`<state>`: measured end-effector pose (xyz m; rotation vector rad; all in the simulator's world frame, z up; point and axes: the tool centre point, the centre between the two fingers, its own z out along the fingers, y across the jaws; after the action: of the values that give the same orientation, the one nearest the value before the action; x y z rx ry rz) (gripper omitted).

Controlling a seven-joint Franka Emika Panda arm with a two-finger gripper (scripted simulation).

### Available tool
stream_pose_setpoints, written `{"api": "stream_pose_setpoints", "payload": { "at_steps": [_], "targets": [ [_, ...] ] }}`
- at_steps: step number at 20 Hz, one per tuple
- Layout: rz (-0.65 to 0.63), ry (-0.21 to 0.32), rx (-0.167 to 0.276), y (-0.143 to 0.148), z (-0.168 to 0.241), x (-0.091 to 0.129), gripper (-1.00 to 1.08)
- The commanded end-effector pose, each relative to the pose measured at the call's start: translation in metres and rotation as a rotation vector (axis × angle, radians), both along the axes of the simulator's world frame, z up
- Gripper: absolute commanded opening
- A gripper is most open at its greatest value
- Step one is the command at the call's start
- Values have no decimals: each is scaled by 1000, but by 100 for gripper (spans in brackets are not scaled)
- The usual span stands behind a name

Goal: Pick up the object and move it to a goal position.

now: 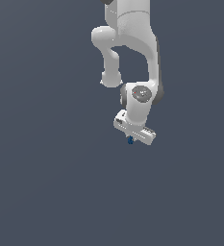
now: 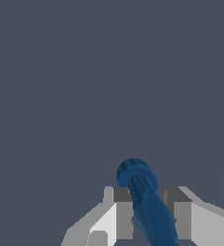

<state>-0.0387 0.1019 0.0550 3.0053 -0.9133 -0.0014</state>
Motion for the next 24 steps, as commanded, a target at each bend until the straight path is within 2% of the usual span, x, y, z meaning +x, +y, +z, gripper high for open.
{"api": "stream_pose_setpoints", "payload": {
  "at_steps": [1, 24],
  "targets": [
    [0, -1, 0, 4, 10, 6, -100],
    [0, -1, 0, 69, 156, 96, -100]
  ]
}}
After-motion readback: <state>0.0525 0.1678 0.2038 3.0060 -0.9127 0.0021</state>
